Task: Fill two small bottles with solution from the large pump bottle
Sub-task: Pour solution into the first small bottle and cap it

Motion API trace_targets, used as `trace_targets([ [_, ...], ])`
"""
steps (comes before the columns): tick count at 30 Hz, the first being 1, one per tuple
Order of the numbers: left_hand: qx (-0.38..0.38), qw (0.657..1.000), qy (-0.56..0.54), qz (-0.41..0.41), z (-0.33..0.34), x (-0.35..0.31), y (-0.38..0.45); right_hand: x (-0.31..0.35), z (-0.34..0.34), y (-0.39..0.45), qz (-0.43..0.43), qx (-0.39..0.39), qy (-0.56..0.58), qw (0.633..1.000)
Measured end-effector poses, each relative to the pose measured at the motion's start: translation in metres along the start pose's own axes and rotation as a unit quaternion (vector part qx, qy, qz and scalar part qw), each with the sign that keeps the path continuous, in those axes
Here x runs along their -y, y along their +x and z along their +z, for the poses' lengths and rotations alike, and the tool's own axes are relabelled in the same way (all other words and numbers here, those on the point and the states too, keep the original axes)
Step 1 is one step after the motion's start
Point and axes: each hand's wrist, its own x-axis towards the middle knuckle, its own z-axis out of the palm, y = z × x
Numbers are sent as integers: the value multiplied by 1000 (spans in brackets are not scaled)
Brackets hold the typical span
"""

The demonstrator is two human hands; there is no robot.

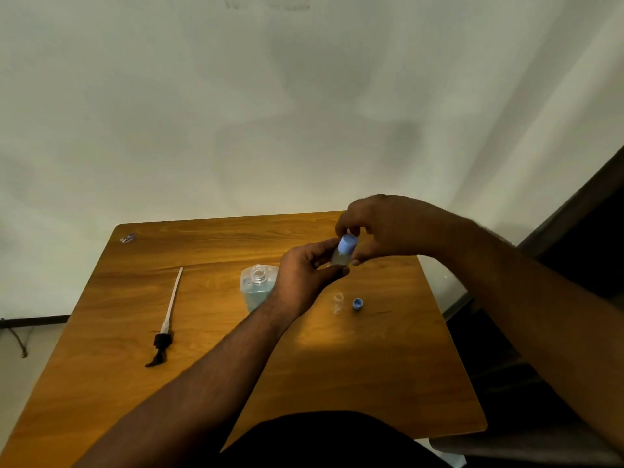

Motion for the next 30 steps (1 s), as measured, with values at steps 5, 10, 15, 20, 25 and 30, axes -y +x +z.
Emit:
trace_targets([
  [5, 20, 999, -13, -23, 1, 3, 2, -6, 7, 10, -54, 21, -91, 994],
  [10, 16, 999, -17, -31, 8, 14, 5, -11, 24, 13, -65, 21, -116, 991],
  [15, -38, 997, -22, -61, 19, 37, 9, -20, 58, 20, 36, -29, -27, 999],
  [20, -9, 993, -15, -116, 28, 62, 23, -39, 80, 30, 84, -52, 17, 995],
  [25, 30, 982, 47, -181, 34, 102, 16, -64, 115, 28, 145, -82, 66, 984],
  [30, 64, 972, 82, -210, 43, 131, 11, -78, 157, 29, 190, -71, 72, 977],
])
